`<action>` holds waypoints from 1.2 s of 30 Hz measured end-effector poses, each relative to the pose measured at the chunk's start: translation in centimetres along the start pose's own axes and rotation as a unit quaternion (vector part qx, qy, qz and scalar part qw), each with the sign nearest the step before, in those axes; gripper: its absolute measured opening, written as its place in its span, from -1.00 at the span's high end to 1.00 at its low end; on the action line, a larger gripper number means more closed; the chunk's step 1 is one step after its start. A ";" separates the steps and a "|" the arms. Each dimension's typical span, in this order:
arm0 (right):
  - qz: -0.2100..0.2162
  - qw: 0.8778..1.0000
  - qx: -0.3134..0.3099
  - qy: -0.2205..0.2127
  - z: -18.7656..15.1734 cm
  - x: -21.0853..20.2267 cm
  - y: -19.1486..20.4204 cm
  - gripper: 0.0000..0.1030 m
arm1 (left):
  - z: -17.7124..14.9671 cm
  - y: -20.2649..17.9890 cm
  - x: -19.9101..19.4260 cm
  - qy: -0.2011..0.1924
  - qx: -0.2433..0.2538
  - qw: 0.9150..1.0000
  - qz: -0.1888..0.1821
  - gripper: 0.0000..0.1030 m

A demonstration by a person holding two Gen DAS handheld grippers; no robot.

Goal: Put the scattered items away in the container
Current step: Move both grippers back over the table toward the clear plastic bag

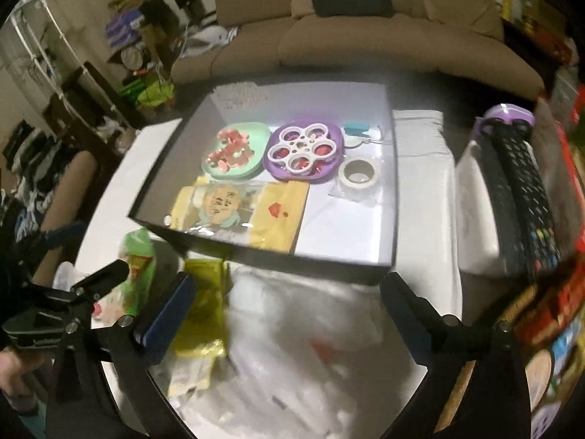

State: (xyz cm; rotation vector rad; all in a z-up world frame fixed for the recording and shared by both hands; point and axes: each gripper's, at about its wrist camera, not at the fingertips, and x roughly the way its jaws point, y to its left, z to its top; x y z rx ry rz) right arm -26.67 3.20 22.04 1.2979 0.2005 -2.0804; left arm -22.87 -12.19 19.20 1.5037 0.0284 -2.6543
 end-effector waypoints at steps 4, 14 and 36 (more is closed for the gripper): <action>-0.023 0.999 0.000 -0.032 -2.4 -3.7 1.1 -1.00 | -2.7 0.9 -3.9 -0.033 -0.021 0.999 0.000 -1.00; -0.050 0.996 -0.013 -0.067 -9.5 -9.2 4.0 -1.00 | -10.9 1.0 -10.6 -0.054 -0.023 0.998 0.013 -1.00; 0.052 0.995 -0.021 -0.086 -24.8 -4.9 5.5 -1.00 | -27.2 6.0 -6.9 -0.076 -0.134 0.984 -0.087 -1.00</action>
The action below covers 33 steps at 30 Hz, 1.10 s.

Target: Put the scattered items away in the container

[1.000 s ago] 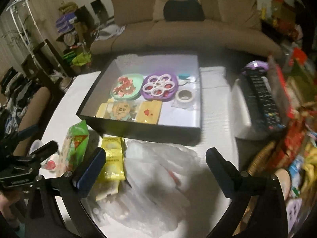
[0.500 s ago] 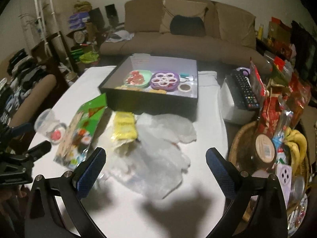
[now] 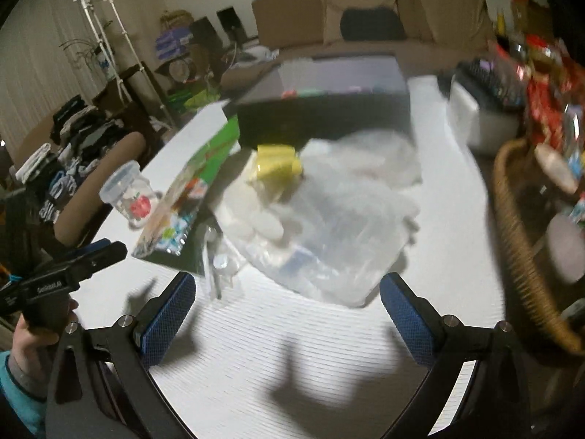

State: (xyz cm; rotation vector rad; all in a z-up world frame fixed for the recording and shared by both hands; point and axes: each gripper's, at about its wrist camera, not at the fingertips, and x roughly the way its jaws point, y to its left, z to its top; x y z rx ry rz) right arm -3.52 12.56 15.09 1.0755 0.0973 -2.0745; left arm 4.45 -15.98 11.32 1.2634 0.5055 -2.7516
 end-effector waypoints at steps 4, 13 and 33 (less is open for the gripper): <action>0.029 0.999 0.019 -0.017 -1.0 1.4 -0.8 -1.00 | -0.8 0.4 0.7 -0.006 0.022 1.000 -0.011 -1.00; 0.100 0.995 0.021 -0.001 -1.7 3.0 -0.5 -1.00 | -2.1 0.3 2.4 0.042 0.052 0.996 -0.051 -0.97; 0.056 0.987 -0.129 0.074 -2.6 15.3 9.3 -0.05 | -1.2 5.3 4.7 0.071 -0.068 0.994 -0.044 -0.74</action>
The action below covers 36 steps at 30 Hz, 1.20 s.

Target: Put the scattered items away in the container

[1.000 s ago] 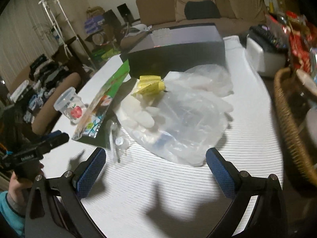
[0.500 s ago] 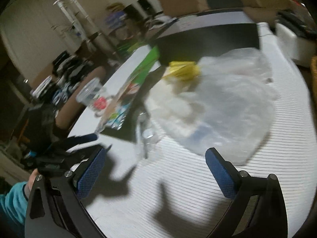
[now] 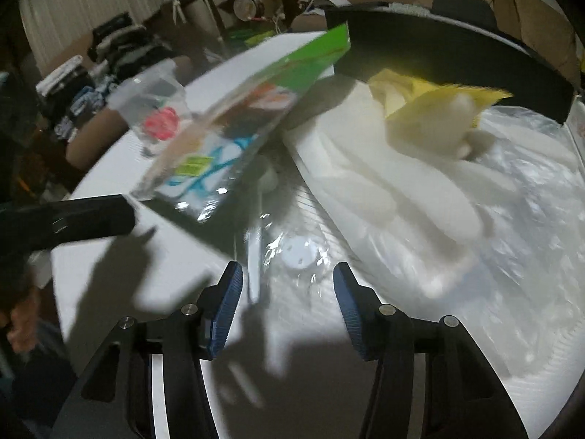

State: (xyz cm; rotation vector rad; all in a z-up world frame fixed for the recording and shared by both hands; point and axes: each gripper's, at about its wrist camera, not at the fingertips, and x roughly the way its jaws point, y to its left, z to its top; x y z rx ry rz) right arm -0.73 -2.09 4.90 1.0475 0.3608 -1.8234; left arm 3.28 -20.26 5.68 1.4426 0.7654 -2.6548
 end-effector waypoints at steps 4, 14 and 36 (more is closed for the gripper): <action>-0.011 1.000 -0.006 -0.014 0.3 0.9 -0.2 0.13 | 0.1 -0.7 0.6 0.010 0.007 1.000 -0.003 -0.74; 0.058 0.997 0.032 -0.026 -0.9 -5.9 -1.8 0.79 | -1.1 -3.2 1.5 0.044 0.086 0.995 0.014 -0.74; 0.105 0.976 0.184 -0.048 -4.5 -12.8 -10.1 0.73 | -2.2 -12.7 8.4 0.034 0.178 0.978 0.099 -0.31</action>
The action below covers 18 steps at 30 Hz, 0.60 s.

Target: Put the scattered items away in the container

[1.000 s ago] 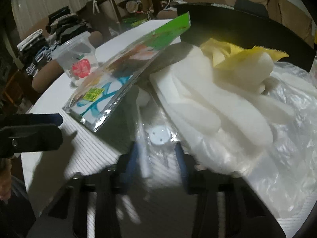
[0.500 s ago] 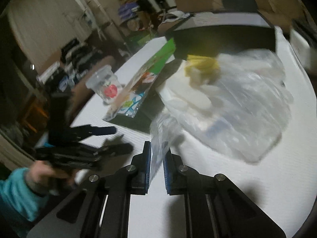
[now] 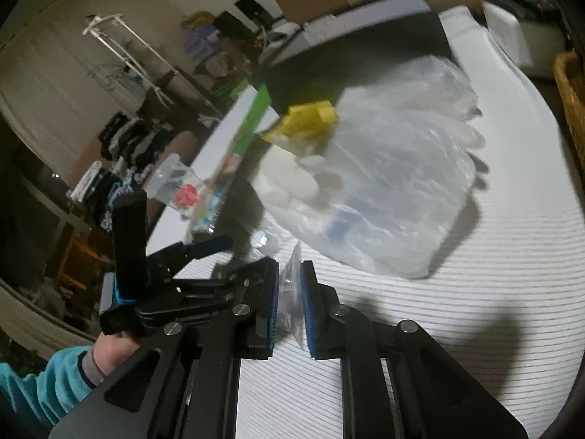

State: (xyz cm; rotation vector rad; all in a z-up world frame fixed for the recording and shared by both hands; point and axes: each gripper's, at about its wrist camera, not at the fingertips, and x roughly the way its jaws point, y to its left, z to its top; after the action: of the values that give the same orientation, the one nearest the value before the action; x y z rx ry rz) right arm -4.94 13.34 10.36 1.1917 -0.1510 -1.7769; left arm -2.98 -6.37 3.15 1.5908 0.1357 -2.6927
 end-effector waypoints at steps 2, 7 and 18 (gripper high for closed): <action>-0.001 1.000 0.006 0.007 -0.3 0.1 -0.6 0.73 | 0.3 -0.7 0.7 0.009 -0.003 1.000 -0.003 -0.16; 0.012 0.999 0.030 0.022 -0.7 0.8 -1.7 0.71 | 0.7 -1.9 1.6 0.014 0.002 1.000 0.008 0.00; 0.029 0.999 0.024 0.001 -1.0 -0.1 -1.5 0.81 | 1.5 -0.4 0.4 -0.010 -0.034 0.998 -0.051 0.72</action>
State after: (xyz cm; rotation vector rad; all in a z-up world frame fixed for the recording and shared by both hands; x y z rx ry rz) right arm -5.08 14.56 9.08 1.2102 -0.2261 -1.7295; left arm -4.54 -6.04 3.53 1.5794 0.3130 -2.7459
